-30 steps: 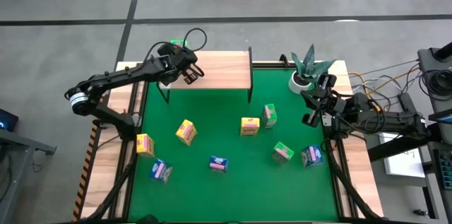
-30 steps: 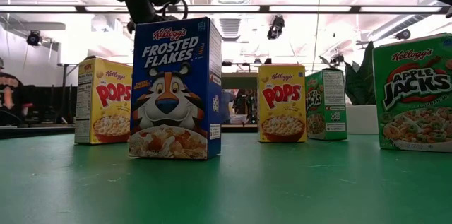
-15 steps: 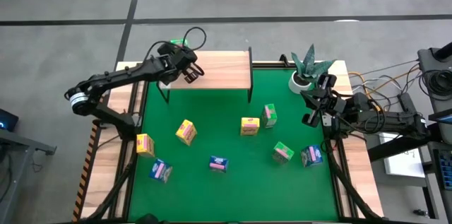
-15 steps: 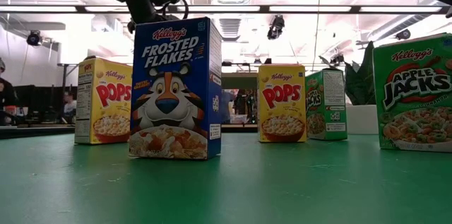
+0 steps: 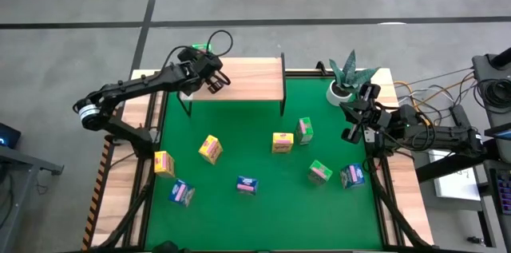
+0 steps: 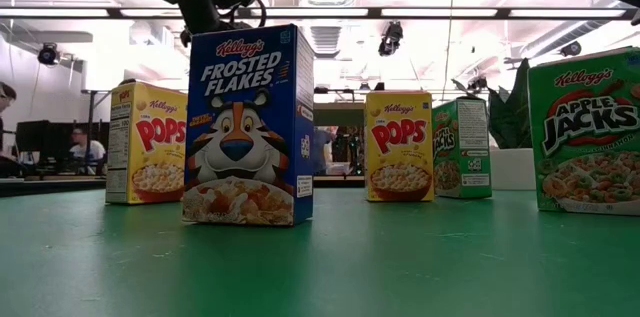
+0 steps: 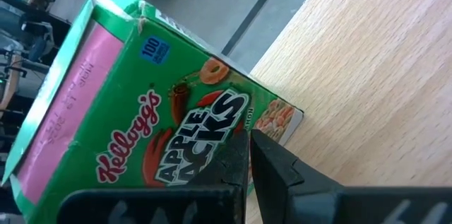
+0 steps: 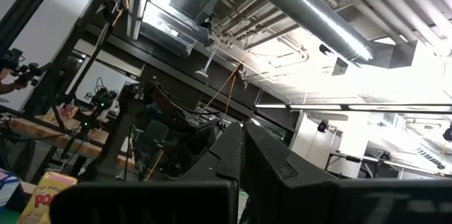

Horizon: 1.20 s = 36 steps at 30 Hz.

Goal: Stack cereal on shelf
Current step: Put the left green cereal box on the shelf, then put the right yellow cereal box on the shelf

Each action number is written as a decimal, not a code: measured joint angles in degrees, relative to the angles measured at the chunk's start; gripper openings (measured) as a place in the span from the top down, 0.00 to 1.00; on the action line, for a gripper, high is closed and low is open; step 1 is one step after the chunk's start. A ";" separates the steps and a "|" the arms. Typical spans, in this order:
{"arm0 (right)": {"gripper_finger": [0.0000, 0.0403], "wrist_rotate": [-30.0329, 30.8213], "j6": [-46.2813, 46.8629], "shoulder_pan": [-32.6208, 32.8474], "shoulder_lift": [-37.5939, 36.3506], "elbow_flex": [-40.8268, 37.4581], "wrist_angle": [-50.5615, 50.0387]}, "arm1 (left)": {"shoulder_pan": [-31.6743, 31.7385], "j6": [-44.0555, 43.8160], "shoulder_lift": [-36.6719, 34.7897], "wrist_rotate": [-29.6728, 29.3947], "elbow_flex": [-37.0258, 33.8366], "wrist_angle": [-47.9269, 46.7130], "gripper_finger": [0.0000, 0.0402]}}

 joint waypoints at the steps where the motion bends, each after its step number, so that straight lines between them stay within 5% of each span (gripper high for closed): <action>1: 0.98 0.00 0.01 0.02 0.00 0.00 0.00 | 0.00 0.23 0.00 -0.02 0.00 -0.04 1.00; 24: 0.98 0.02 -0.22 0.00 0.00 0.00 -0.02 | -4.46 -3.57 -3.80 -0.04 3.30 -8.47 1.00; 30: 0.98 0.02 -0.59 0.00 0.00 0.00 -0.04 | -11.03 -11.91 -4.37 0.87 9.11 -14.84 1.00; 36: 0.98 0.01 -0.56 0.00 0.00 0.00 -0.08 | -24.22 -14.87 -4.81 3.15 11.73 -14.26 1.00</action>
